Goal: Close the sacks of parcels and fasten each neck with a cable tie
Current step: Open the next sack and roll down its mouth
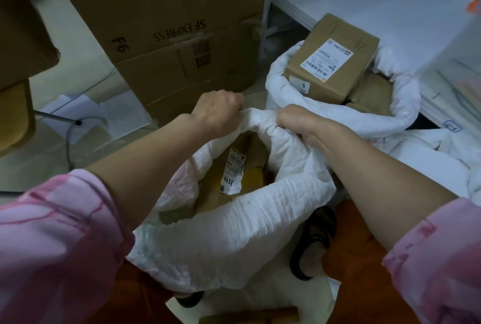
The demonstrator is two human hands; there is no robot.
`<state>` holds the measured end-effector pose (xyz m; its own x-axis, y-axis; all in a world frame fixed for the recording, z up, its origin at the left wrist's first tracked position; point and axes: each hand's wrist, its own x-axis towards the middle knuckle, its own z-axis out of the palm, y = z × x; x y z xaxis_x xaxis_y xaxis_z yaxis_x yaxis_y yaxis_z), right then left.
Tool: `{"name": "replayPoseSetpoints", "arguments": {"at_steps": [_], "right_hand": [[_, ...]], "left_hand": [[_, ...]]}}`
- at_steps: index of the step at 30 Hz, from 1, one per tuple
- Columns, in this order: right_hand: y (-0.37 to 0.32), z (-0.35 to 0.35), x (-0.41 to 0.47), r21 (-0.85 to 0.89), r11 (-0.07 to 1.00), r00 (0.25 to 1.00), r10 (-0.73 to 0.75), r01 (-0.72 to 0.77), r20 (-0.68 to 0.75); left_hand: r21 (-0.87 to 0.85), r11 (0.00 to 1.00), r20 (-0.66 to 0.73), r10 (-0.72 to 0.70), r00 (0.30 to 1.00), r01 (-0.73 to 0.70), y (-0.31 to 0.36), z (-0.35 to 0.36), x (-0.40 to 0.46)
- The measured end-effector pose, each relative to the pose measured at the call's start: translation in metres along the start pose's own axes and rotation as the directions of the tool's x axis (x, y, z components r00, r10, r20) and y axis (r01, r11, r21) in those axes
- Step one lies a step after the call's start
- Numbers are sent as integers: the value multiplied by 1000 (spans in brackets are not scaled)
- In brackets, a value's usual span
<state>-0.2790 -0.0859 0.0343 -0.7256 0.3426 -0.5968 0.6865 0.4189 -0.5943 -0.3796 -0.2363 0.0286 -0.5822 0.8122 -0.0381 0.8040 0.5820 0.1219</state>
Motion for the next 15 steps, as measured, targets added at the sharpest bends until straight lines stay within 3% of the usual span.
{"name": "replayPoseSetpoints", "arguments": {"at_steps": [2, 5, 7, 11, 15], "right_hand": [[5, -5, -1, 31, 999, 1000, -15, 15, 16], [8, -7, -2, 44, 999, 998, -16, 14, 60], [7, -5, 0, -1, 1000, 999, -30, 30, 43], [1, -3, -16, -320, 939, 959, -200, 128, -201], [8, 15, -24, -651, 751, 938, -294, 109, -182]], "left_hand": [[-82, 995, 33, 57, 998, -54, 6, 1, -2], [42, 990, 74, 132, 988, -136, 11, 7, -5], [54, 998, 97, 33, 995, -38, 8, 7, 0], [7, 976, 171, -217, 961, 219, -4, 4, 15], [-6, 938, 142, -342, 929, 347, -9, 6, 20]]}}
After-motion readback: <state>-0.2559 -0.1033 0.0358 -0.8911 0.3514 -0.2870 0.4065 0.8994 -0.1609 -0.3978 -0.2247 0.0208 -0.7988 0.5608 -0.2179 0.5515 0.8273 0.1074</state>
